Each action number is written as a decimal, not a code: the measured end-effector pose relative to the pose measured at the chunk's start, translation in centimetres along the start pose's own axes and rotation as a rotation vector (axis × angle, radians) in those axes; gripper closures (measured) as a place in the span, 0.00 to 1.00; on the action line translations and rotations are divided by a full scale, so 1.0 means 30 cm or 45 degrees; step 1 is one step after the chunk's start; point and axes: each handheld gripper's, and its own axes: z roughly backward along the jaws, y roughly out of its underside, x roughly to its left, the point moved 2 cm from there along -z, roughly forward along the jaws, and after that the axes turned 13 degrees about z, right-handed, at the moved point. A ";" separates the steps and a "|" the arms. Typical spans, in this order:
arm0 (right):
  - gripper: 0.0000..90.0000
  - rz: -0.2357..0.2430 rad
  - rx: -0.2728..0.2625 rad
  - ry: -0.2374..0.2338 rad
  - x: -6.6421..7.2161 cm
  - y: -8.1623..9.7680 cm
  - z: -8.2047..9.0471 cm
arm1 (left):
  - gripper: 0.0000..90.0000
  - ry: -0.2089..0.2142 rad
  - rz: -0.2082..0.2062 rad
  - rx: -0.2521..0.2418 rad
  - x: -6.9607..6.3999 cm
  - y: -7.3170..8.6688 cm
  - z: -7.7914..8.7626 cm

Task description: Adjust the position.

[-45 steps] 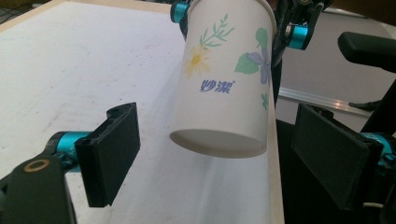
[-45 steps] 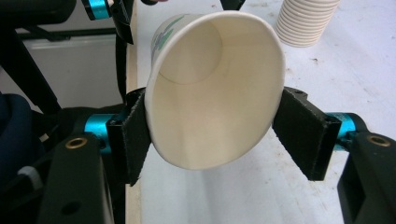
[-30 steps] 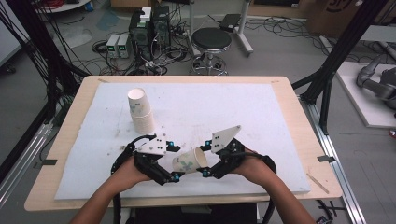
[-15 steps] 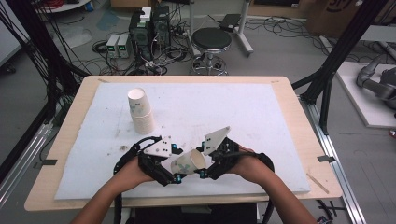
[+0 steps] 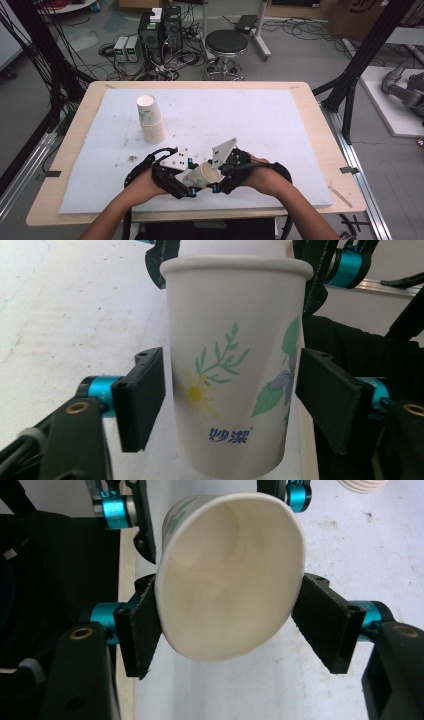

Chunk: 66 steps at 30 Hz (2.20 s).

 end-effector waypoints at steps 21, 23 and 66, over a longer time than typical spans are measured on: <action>0.26 -0.068 -0.071 -0.004 -0.010 0.003 0.009 | 0.38 0.011 0.075 -0.049 0.014 0.012 -0.017; 0.26 -0.094 -0.121 0.000 -0.013 0.009 0.022 | 0.38 0.005 0.101 -0.079 0.020 0.021 -0.012; 0.25 -0.644 -0.424 0.531 0.119 0.459 0.125 | 0.35 -0.269 0.341 -0.613 0.108 0.240 0.189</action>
